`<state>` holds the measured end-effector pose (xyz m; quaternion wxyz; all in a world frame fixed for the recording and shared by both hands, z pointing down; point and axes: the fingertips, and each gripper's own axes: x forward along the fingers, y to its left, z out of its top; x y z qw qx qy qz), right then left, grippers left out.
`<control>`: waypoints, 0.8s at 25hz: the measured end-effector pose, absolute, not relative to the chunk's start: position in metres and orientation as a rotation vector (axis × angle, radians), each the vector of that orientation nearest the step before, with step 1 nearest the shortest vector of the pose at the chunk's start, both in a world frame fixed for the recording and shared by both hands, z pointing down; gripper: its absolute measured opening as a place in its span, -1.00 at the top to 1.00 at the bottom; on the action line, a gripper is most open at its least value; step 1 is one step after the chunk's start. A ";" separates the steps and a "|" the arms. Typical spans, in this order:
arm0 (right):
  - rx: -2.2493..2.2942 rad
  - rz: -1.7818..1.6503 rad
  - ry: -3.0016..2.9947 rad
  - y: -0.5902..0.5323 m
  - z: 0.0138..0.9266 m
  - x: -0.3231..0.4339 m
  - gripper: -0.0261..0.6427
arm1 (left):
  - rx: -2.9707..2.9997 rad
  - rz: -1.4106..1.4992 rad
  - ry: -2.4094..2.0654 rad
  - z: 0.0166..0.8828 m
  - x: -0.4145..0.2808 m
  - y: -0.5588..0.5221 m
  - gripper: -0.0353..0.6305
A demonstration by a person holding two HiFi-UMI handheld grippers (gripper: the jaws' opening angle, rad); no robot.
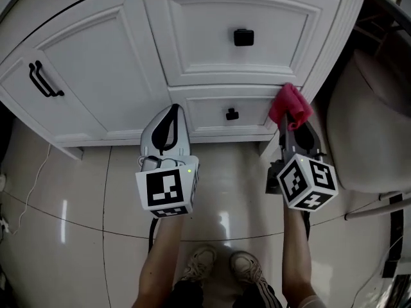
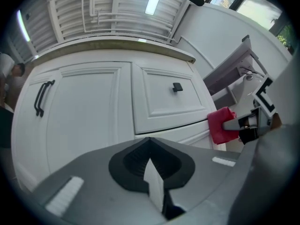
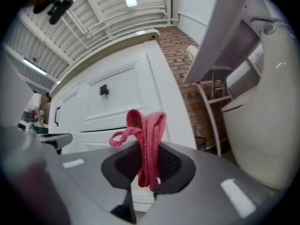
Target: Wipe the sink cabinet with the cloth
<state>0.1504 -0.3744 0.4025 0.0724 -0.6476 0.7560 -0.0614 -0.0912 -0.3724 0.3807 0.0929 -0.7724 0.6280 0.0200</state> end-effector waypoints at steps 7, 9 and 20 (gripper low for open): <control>-1.401 -0.170 2.813 -0.374 0.461 -0.078 0.74 | -2.131 0.152 2.108 0.390 -0.179 -0.363 0.85; -1.424 -0.167 2.843 -0.382 0.477 -0.093 0.74 | -2.134 0.154 2.126 0.398 -0.185 -0.364 0.85; -1.745 -0.143 2.573 -0.383 0.473 0.040 0.73 | -2.298 0.074 1.982 0.424 -0.134 -0.368 0.85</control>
